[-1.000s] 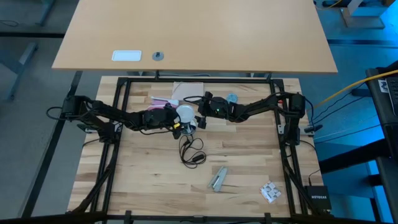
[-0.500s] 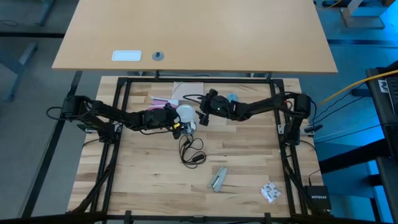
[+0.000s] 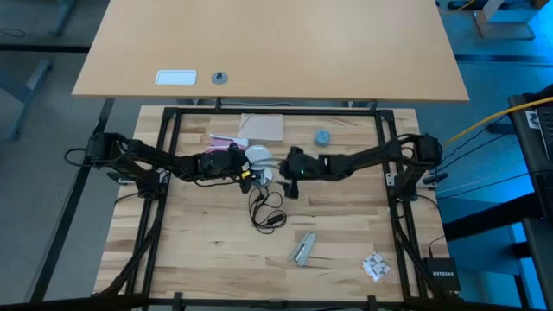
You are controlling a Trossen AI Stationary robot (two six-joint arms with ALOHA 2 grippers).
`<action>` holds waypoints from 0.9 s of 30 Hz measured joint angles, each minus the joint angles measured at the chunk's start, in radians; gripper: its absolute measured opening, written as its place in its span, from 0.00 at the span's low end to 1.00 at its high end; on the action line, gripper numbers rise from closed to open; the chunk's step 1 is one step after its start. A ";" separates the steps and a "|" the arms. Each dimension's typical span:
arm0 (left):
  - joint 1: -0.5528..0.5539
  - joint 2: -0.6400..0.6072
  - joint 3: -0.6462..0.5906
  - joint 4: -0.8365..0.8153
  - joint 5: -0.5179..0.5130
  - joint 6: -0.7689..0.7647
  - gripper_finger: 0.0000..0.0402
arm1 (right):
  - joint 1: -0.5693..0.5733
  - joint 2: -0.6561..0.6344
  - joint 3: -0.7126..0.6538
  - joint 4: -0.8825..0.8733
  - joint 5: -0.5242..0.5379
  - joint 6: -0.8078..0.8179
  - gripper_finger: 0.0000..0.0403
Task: Screw lightbulb
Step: Insert light bulb into the lamp
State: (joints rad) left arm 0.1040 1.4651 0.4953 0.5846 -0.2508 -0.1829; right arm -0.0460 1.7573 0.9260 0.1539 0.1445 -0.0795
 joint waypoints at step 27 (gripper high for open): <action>0.000 -0.001 0.000 -0.006 0.000 0.000 0.41 | 0.164 0.151 0.000 0.083 0.065 0.209 0.54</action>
State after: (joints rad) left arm 0.1043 1.4643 0.4953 0.5789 -0.2508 -0.1825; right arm 0.1177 1.9079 0.9264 0.2374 0.2094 0.1295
